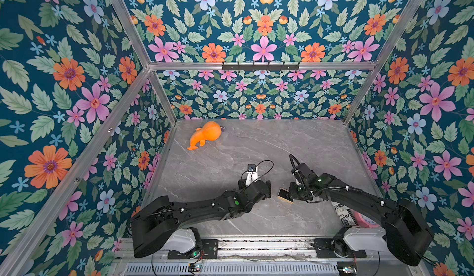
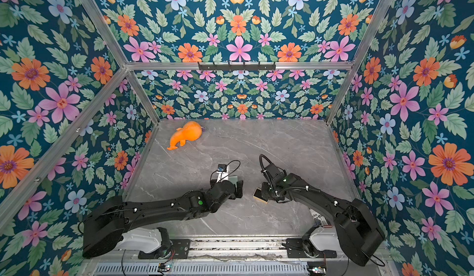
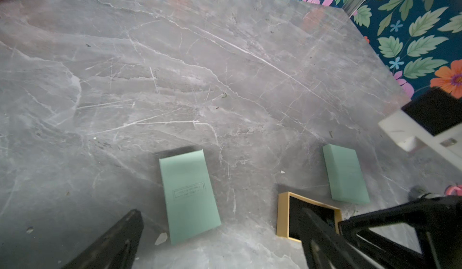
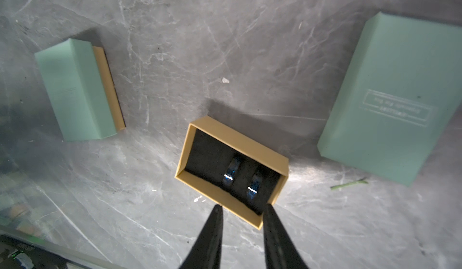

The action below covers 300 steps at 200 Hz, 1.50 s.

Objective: Take the rings out of the lift-off lid box
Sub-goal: Take out the ring from the jewelry box.

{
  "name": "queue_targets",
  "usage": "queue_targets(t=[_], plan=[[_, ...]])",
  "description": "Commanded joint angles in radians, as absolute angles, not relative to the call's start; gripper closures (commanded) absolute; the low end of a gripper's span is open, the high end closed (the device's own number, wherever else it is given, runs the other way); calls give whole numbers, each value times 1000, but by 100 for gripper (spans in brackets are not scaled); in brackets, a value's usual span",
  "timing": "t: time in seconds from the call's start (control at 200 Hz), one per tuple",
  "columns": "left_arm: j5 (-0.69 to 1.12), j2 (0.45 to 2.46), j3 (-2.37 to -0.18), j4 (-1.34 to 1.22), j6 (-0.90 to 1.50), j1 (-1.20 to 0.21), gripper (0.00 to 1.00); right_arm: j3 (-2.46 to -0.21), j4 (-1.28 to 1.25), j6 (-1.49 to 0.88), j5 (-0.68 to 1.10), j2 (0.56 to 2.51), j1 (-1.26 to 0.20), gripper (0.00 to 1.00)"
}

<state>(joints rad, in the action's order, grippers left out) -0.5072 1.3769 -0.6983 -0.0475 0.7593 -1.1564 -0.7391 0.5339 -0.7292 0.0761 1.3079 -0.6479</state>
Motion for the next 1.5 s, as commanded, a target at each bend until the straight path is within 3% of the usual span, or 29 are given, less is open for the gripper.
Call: queue_targets(t=[0.0,0.695,1.0,1.495], plan=[[-495,1392,-707,-41,786,-1154,1,-748,532,-740,64,1326,-649,73],[-444,1468,-730,-55,839,-1154,1,-755,526,-729,39,1407,-650,75],[-416,1501,-730,-67,872,-1154,1,-774,533,-714,21,1443,-650,81],[-309,1573,-722,-131,980,-1161,9,-800,517,-671,54,1491,-652,84]])
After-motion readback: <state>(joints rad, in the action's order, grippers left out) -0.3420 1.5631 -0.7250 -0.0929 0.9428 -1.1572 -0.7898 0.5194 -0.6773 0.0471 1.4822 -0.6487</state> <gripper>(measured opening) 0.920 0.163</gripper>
